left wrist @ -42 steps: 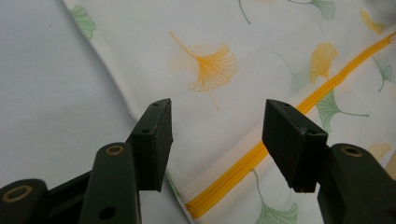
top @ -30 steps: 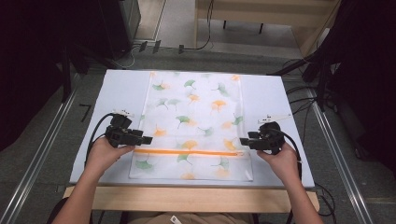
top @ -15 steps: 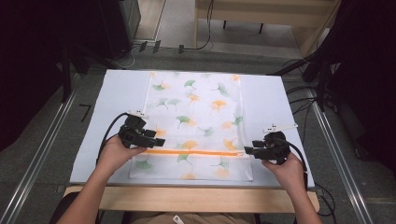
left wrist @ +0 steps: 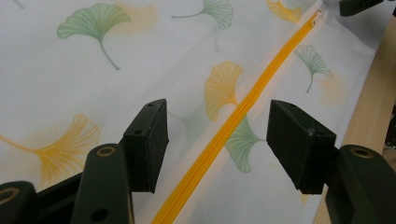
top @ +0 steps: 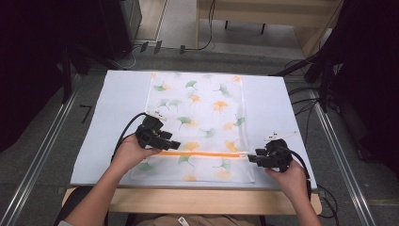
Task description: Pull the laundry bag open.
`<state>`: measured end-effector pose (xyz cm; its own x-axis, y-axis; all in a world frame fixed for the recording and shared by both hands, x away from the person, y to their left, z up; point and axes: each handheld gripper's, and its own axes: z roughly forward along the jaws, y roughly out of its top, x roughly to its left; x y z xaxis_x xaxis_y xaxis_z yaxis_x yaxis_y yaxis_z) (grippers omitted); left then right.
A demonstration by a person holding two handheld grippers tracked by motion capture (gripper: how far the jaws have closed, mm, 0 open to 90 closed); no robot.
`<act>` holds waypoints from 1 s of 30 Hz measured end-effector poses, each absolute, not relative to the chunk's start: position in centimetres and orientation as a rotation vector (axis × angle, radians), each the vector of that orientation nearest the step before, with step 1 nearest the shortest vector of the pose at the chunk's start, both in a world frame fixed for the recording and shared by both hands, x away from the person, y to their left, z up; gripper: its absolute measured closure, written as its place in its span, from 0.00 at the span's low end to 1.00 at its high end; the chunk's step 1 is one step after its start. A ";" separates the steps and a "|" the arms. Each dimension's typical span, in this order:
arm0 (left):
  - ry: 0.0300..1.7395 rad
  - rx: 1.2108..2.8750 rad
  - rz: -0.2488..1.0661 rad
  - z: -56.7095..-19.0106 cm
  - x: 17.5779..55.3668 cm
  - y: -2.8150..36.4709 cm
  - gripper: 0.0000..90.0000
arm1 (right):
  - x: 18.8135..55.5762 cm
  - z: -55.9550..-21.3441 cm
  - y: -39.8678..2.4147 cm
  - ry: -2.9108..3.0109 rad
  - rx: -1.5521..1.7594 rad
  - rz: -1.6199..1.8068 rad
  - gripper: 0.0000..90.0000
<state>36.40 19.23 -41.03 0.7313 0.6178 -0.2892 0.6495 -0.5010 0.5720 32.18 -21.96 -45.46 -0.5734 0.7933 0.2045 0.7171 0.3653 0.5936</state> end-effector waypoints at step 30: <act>0.906 2.283 -0.102 -41.7 36.6 17.4 0.44 | 32.1 -46.5 -20.0 2.524 1.255 0.828 0.72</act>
<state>36.61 17.43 -41.71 0.7559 0.5812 -0.3014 0.6338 -0.5341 0.5595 32.13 -19.97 -46.47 -0.6181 0.7835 0.0642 0.6692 0.4815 0.5660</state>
